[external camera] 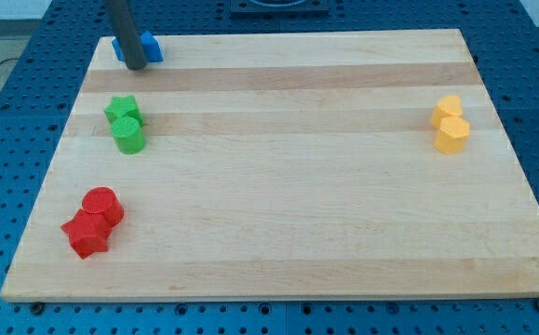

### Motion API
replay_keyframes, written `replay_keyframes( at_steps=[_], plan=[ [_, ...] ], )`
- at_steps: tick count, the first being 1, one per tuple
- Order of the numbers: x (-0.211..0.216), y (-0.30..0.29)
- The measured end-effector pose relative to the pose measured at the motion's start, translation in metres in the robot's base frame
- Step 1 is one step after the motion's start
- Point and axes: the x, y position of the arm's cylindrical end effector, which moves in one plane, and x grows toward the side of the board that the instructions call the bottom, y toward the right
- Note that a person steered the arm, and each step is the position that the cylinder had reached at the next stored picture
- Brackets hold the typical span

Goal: Move your arm left to the green circle

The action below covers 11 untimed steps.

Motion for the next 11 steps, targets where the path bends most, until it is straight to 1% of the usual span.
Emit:
replay_keyframes(
  at_steps=[1, 2, 3, 4, 5, 6, 7, 8, 9, 10, 11],
  plan=[
    [0.008, 0.007],
    [0.027, 0.048],
    [0.066, 0.097],
    [0.127, 0.1],
    [0.186, 0.083],
    [0.218, 0.032],
    [0.223, -0.019],
    [0.197, -0.058],
    [0.173, -0.058],
    [0.182, -0.032],
    [0.187, 0.017]
  ],
)
